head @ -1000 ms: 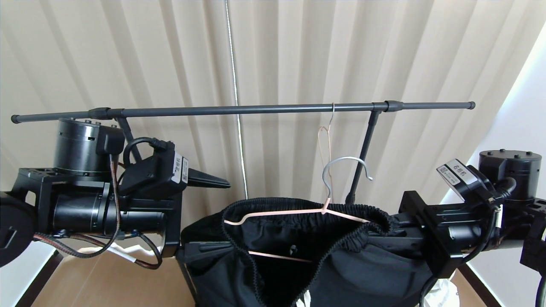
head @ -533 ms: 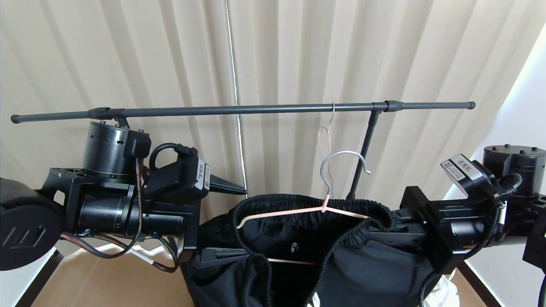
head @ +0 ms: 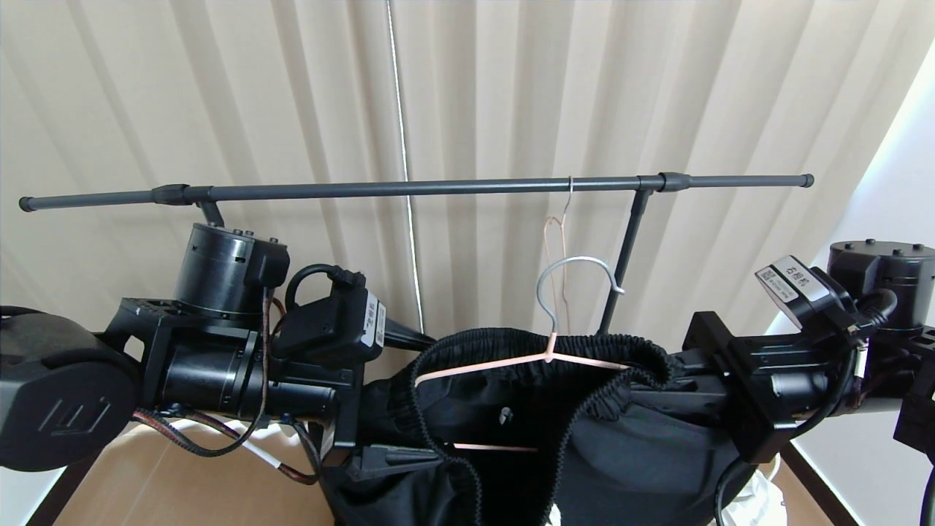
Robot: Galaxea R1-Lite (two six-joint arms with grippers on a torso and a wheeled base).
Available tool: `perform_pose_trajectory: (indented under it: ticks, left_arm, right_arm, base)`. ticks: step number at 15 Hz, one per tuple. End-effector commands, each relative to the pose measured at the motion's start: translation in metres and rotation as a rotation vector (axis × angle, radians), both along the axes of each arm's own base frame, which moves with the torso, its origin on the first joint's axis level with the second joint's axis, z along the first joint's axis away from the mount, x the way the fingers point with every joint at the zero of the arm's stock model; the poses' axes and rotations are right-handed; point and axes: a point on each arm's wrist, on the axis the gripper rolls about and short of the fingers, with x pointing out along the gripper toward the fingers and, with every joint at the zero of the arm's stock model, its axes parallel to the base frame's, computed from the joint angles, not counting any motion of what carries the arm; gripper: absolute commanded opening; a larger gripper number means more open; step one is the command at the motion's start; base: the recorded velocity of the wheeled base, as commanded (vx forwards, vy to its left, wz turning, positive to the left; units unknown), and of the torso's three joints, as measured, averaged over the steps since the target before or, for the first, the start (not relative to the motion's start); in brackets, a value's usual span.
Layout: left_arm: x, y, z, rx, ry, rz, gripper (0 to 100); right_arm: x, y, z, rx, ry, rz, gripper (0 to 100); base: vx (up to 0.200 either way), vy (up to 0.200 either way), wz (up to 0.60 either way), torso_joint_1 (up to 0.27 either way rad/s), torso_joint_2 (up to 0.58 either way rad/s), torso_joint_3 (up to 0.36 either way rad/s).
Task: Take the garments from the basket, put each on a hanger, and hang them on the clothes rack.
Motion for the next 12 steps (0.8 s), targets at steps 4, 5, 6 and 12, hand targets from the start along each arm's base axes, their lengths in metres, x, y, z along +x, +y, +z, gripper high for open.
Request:
perform_pose_trajectory:
  ticks: [4, 5, 6, 12]
  left_arm:
    - [0.0032, -0.0085, -0.0083, 0.012, 0.023, -0.022, 100]
    - [0.0033, -0.0091, -0.0073, 0.011, 0.022, -0.023, 100]
    - [0.0034, -0.0096, -0.0075, 0.013, 0.023, -0.024, 0]
    - [0.0026, -0.0113, -0.0067, 0.019, 0.015, -0.017, 0]
  right_arm:
    - [-0.0008, 0.0032, -0.0004, 0.0, -0.001, 0.012, 0]
    - [-0.0008, 0.0032, -0.0004, 0.0, -0.001, 0.012, 0]
    - [-0.0008, 0.0032, -0.0004, 0.0, -0.002, 0.014, 0]
    - [-0.0048, 0.0043, -0.0014, -0.003, -0.005, 0.02, 0]
  base:
    - [0.0, 0.0, 0.0, 0.0, 0.0, 0.0]
    - [0.0, 0.0, 0.0, 0.0, 0.0, 0.0]
    - [0.0, 0.0, 0.0, 0.0, 0.0, 0.0]
    - [0.0, 0.0, 0.0, 0.0, 0.0, 0.0]
